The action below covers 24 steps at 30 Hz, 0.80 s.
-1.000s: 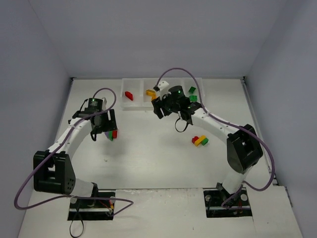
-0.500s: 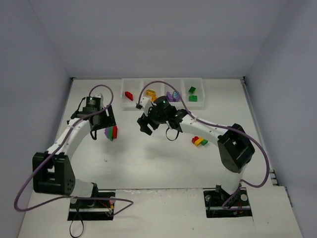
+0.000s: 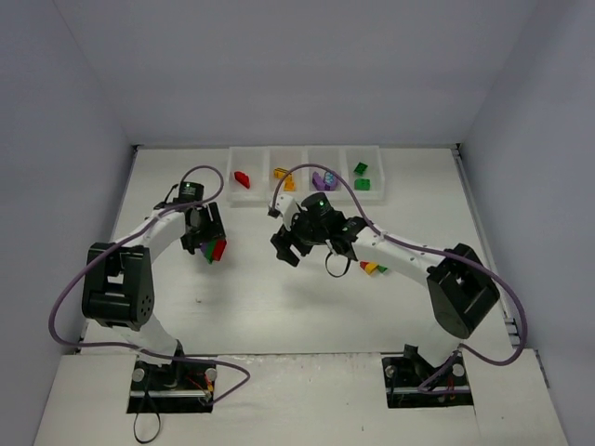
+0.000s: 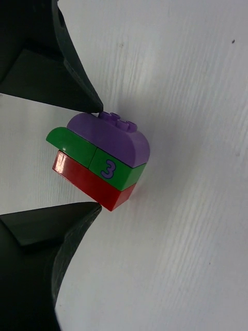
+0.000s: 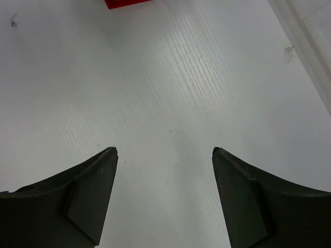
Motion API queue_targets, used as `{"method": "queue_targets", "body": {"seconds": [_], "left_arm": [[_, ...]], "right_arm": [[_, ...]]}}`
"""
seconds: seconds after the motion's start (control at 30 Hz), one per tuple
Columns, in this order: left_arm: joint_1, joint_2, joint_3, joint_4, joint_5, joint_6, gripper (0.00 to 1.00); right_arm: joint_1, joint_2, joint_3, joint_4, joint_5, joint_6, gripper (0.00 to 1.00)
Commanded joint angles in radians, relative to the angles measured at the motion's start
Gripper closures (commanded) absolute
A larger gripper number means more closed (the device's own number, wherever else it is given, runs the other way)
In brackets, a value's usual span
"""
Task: Sort the legos into containers by color
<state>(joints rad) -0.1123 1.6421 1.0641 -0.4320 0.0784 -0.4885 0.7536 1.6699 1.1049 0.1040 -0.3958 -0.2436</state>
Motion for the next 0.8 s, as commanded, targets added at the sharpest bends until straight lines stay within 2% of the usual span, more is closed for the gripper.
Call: {"method": "queue_targets", "body": {"seconds": [0.0,0.13,0.37,0.57,0.67,0.7,0.77], "left_arm": [[-0.061,-0.005,0.027,0.07,-0.015,-0.05,0.38],[-0.15,0.013,0.004,0.114,-0.045,-0.093,0.47],[-0.266,0.007,-0.042,0.136,-0.026,-0.235,0.53],[-0.3,-0.117,-0.061,0.104,-0.035,-0.262,0.52],[-0.291,-0.18,-0.038,0.047,-0.063,-0.223,0.45],[-0.285,-0.192,-0.032,0.023,-0.066,-0.214,0.41],[-0.262,-0.232,-0.026,0.006,-0.06,-0.181,0.38]], "right_arm": [[-0.002,-0.09,-0.025,0.045,0.025,0.001,0.29],[-0.003,-0.119,-0.063,0.045,0.025,0.007,0.29],[-0.003,-0.156,-0.132,0.049,0.037,0.012,0.29],[-0.003,-0.159,-0.148,0.062,0.048,0.001,0.27],[-0.002,-0.127,-0.12,0.071,0.043,-0.008,0.17],[-0.003,-0.115,-0.109,0.074,0.041,-0.013,0.16],[-0.002,-0.087,-0.07,0.074,0.017,-0.025,0.15]]}}
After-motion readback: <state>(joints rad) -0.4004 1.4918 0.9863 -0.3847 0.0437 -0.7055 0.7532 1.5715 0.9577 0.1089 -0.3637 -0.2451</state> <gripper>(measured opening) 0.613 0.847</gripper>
